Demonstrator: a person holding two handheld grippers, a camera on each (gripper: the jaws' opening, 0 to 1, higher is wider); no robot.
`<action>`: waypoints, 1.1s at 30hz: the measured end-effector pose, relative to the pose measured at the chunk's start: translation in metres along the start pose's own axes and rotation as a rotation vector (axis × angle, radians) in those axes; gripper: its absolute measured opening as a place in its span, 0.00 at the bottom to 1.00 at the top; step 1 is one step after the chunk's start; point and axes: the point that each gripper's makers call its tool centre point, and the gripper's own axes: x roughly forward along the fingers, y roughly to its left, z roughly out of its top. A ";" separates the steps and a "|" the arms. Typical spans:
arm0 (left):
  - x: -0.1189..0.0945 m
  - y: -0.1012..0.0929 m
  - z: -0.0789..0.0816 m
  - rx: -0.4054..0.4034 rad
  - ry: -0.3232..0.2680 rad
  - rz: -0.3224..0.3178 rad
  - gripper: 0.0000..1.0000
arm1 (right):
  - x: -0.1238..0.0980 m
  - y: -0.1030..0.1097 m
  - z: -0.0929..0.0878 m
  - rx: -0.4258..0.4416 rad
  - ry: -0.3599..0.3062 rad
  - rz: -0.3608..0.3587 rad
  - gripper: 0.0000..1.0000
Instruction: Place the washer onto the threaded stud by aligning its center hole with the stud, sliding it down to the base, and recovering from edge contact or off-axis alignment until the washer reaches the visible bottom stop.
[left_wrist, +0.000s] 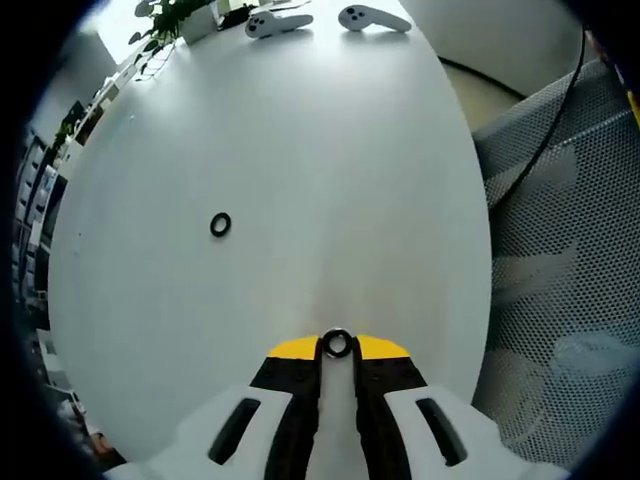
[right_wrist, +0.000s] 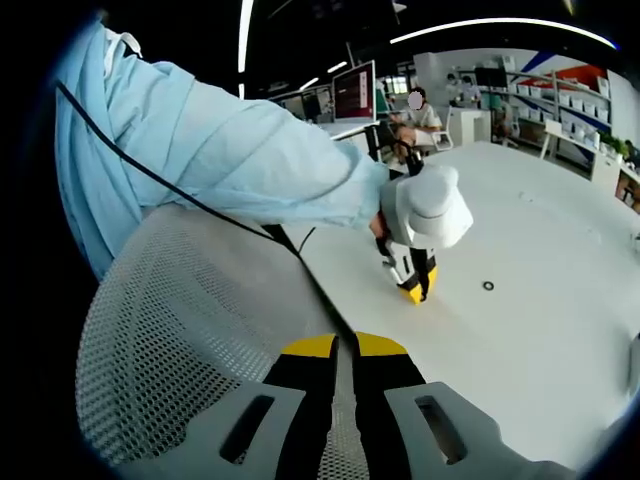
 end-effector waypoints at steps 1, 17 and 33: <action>0.000 0.000 0.000 0.003 0.000 0.002 0.09 | 0.000 0.000 0.000 0.000 0.000 -0.001 0.08; -0.011 0.003 -0.002 0.004 0.007 0.032 0.09 | 0.000 0.000 0.000 -0.003 0.000 0.001 0.08; -0.053 0.008 -0.007 -0.031 -0.022 0.072 0.08 | 0.000 0.001 0.002 -0.010 -0.008 0.004 0.08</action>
